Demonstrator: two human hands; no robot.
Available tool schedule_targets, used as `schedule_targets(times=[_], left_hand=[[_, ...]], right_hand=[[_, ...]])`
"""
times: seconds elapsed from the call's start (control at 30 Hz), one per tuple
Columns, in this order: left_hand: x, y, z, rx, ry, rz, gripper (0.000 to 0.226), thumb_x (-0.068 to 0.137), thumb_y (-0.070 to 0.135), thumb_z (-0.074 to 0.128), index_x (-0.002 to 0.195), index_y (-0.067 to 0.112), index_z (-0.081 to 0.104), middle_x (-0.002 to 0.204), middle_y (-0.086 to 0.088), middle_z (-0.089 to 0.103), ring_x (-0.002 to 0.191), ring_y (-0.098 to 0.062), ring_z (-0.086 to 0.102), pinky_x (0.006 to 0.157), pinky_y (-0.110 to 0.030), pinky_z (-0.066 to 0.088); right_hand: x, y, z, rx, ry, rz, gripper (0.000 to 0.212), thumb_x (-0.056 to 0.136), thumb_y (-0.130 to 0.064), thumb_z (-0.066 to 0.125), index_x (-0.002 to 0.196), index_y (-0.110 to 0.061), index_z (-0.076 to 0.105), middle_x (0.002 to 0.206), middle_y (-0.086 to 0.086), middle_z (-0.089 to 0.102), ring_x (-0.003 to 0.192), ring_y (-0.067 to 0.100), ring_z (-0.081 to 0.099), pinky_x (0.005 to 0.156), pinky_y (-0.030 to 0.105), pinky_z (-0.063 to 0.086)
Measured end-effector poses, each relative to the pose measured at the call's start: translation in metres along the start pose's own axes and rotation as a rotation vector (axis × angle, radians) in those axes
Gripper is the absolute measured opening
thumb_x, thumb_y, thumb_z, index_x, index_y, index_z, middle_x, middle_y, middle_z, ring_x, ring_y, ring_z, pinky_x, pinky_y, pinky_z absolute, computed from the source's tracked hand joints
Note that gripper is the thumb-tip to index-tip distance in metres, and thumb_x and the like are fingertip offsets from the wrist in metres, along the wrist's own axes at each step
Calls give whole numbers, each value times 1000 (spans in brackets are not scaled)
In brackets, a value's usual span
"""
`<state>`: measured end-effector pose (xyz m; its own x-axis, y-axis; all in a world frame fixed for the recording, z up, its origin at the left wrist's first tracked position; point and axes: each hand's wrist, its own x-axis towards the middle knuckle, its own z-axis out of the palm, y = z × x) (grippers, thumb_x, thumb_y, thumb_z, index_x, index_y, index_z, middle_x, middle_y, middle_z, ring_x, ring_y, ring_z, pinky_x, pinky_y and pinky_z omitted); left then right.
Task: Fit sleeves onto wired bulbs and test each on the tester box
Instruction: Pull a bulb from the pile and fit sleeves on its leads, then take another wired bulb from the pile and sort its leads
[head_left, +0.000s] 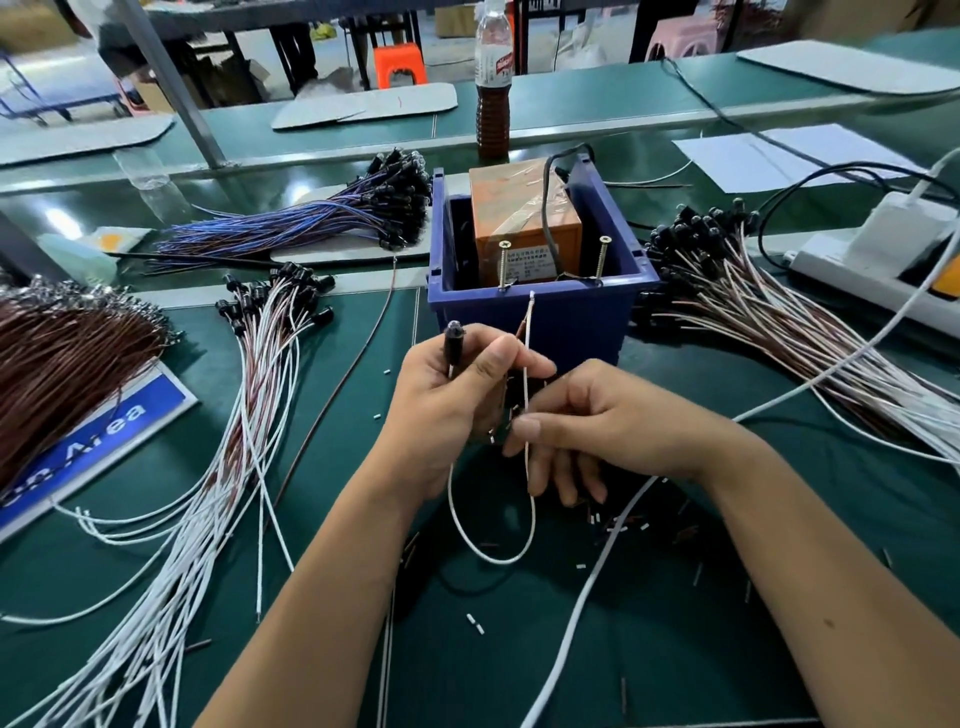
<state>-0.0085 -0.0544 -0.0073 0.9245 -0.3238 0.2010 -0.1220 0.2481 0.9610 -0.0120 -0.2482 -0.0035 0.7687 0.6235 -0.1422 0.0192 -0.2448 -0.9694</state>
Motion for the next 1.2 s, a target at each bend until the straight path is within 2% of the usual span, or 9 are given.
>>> schedule_targets(times=[0.1, 0.2, 0.27, 0.33, 0.43, 0.6, 0.8, 1.0, 1.2], left_hand=[[1, 0, -4, -111, -13, -106, 27, 98, 23, 57, 79, 17, 75, 79, -18, 62, 42, -2, 28, 41, -21, 16], [1, 0, -7, -244, -121, -196, 26, 100, 19, 54, 79, 14, 70, 80, -12, 66, 42, 1, 28, 41, -19, 16], [0, 1, -8, -258, -206, -241, 25, 100, 20, 55, 80, 13, 69, 77, -25, 57, 43, -1, 25, 42, -19, 15], [-1, 1, -9, -262, -269, -273, 25, 100, 21, 55, 80, 14, 69, 76, -24, 56, 43, 0, 25, 42, -19, 15], [-1, 1, -10, -308, -294, -313, 25, 100, 18, 52, 81, 14, 67, 82, -7, 66, 43, 2, 28, 41, -15, 17], [0, -1, -6, -294, -222, -304, 24, 100, 19, 53, 84, 14, 71, 94, -8, 73, 43, 1, 27, 39, -12, 24], [-1, 0, -5, -317, -181, -238, 28, 100, 17, 52, 78, 15, 70, 83, -6, 67, 44, 0, 24, 42, -16, 17], [-1, 3, -6, -299, -202, -232, 30, 101, 16, 51, 79, 15, 71, 82, -6, 68, 46, -3, 20, 42, -17, 16], [-1, 2, -8, -302, -239, -241, 31, 101, 15, 50, 79, 16, 71, 81, -6, 67, 43, 0, 24, 42, -18, 16]], right_hand=[[-7, -5, -11, 161, 154, -69, 36, 98, -50, 63, 101, -16, 76, 90, 18, 77, 58, 19, 67, 40, 21, 47], [-8, -6, -16, 377, 397, -213, 42, 97, -46, 59, 107, -8, 74, 86, 18, 75, 55, 16, 62, 36, 19, 42], [-7, -5, -13, 344, 452, -251, 34, 98, -36, 59, 108, -5, 72, 85, 15, 74, 55, 16, 62, 37, 19, 42], [-6, -5, -10, 305, 460, -266, 28, 98, -29, 61, 103, -3, 72, 83, 13, 74, 54, 15, 62, 37, 19, 42], [-5, -6, -9, 305, 468, -295, 22, 96, -26, 66, 94, -6, 73, 80, 13, 73, 51, 15, 59, 36, 18, 40], [-3, -4, -9, 231, 484, -308, 14, 96, -26, 68, 87, -17, 75, 74, 11, 70, 49, 13, 55, 36, 18, 38], [-5, -6, -10, 265, 658, -419, 23, 105, -15, 61, 84, -15, 70, 70, 6, 65, 44, 11, 48, 35, 18, 35], [-1, -7, 2, 278, 522, -414, 21, 100, -28, 63, 103, -9, 73, 76, 12, 68, 47, 14, 53, 34, 21, 38], [-2, -6, 2, 209, 520, -399, 12, 97, -21, 70, 89, -12, 72, 72, 12, 67, 45, 14, 51, 34, 22, 38]])
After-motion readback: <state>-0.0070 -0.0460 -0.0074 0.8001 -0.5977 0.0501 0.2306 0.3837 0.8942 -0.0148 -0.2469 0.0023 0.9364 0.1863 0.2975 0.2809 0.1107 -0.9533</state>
